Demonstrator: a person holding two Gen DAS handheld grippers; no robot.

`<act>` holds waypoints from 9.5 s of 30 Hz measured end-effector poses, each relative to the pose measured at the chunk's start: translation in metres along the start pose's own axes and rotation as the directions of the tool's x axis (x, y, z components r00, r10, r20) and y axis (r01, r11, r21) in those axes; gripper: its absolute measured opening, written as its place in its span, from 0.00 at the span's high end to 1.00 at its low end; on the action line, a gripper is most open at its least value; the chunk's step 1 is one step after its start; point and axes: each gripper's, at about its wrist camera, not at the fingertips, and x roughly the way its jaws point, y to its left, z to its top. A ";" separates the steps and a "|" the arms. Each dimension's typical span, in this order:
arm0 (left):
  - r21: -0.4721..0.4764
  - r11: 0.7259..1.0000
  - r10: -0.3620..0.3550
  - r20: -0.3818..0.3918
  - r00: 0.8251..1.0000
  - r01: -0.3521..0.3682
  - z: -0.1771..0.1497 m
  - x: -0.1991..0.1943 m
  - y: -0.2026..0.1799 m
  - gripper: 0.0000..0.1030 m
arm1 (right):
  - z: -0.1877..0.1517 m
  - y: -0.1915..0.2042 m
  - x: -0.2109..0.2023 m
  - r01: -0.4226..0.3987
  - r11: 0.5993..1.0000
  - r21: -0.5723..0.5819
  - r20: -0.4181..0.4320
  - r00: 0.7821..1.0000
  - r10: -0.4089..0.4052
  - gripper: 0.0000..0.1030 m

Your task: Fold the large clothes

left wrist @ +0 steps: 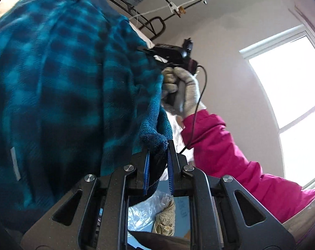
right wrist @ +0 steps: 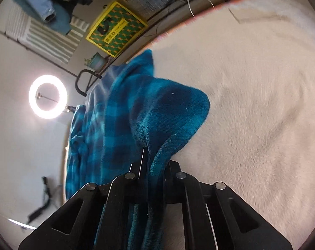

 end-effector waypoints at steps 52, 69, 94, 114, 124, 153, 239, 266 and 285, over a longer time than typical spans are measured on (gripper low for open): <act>-0.098 0.988 0.129 0.147 0.981 -0.115 -0.042 -0.054 0.053 0.88 | -0.071 0.219 0.066 0.160 0.815 -0.556 -0.064 0.970 -0.233 0.49; 0.188 0.956 0.203 0.131 0.970 -0.225 -0.044 -0.044 -0.022 0.89 | 0.021 0.153 0.046 0.066 0.925 -0.373 -0.043 0.995 -0.089 0.96; 0.169 0.976 0.115 0.135 0.984 -0.138 -0.056 -0.035 -0.017 0.94 | 0.029 0.175 0.023 0.033 0.960 -0.277 0.001 0.999 -0.034 0.96; 0.020 0.967 0.242 0.212 0.947 -0.252 -0.068 -0.115 0.044 0.88 | -0.025 0.251 0.073 0.046 0.860 -0.508 -0.119 0.985 -0.123 0.87; 0.032 0.980 0.190 0.182 0.965 -0.199 -0.020 -0.093 0.041 0.57 | -0.144 0.198 -0.064 0.007 0.826 -0.564 -0.090 0.993 -0.070 0.67; -0.029 0.982 0.188 0.062 0.980 -0.187 -0.012 -0.058 0.075 0.96 | -0.096 0.118 0.068 0.042 0.949 -0.313 -0.192 0.976 -0.106 0.73; -0.209 0.969 0.138 0.008 0.990 -0.134 0.000 -0.103 0.153 0.85 | -0.261 0.102 -0.028 -0.325 0.920 -0.219 -0.381 0.897 0.226 0.84; -0.294 0.953 0.125 0.176 0.976 -0.069 0.207 -0.066 0.163 0.86 | -0.074 0.153 0.028 -0.209 0.964 -0.164 -0.162 0.970 0.183 0.87; -0.449 0.890 0.022 0.207 0.978 0.075 0.231 -0.067 0.219 0.58 | -0.044 0.073 0.040 -0.403 0.869 0.288 -0.205 0.860 0.468 0.59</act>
